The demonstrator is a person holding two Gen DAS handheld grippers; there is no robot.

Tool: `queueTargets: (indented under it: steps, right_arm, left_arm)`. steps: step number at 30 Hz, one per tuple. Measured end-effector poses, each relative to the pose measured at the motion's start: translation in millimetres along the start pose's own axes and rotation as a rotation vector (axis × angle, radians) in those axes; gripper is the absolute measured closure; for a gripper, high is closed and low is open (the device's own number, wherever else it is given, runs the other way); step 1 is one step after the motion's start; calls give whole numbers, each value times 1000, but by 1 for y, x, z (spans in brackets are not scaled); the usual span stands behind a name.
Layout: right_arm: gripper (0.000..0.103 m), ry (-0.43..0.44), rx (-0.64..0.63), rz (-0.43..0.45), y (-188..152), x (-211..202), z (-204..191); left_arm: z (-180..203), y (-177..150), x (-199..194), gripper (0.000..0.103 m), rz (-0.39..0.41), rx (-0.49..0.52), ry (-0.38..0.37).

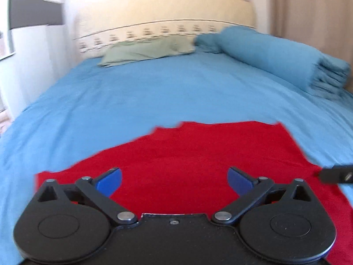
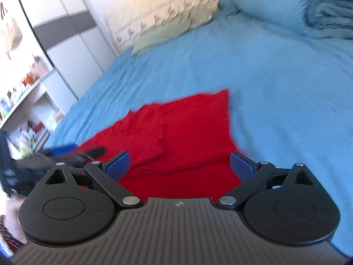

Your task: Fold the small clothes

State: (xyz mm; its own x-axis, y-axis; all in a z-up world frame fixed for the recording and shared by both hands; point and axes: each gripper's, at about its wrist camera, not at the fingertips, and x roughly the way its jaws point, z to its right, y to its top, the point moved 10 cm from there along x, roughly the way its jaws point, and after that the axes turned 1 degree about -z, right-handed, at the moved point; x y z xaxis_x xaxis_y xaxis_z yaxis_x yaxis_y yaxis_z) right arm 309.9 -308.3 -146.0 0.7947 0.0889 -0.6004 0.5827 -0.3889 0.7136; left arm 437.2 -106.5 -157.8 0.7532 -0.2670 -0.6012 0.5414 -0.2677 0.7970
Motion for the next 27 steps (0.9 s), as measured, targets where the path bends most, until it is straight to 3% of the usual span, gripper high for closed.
queueTargets:
  steps: [1, 4, 7, 14, 16, 18, 20, 23, 27]
  right_arm:
    - [0, 2, -17, -25, -4, 15, -10]
    - [13, 17, -35, -55, -12, 49, -29]
    - [17, 36, 13, -42, -15, 73, -40]
    - [35, 18, 106, -53, -15, 110, -47]
    - [44, -6, 125, -40, -14, 115, -46]
    - [67, -40, 129, -34, -12, 120, -44]
    - [82, -61, 122, -35, -12, 122, -44]
    - [83, -54, 90, -7, -3, 117, -50]
    - [83, -25, 21, 82, 35, 97, -61]
  left_arm:
    - [-18, -2, -1, 0, -9, -24, 31]
    - [-65, -12, -2, 0, -45, -107, 97]
    - [-98, -24, -5, 0, -65, -173, 101]
    - [-143, -47, -9, 0, -88, -218, 152]
    - [-151, -56, -12, 0, -97, -237, 154]
    - [-158, -62, -15, 0, -102, -247, 162]
    - [-163, -66, -18, 0, -102, -252, 174]
    - [-168, -70, -20, 0, -104, -257, 175]
    - [-170, -72, -25, 0, -104, -258, 167]
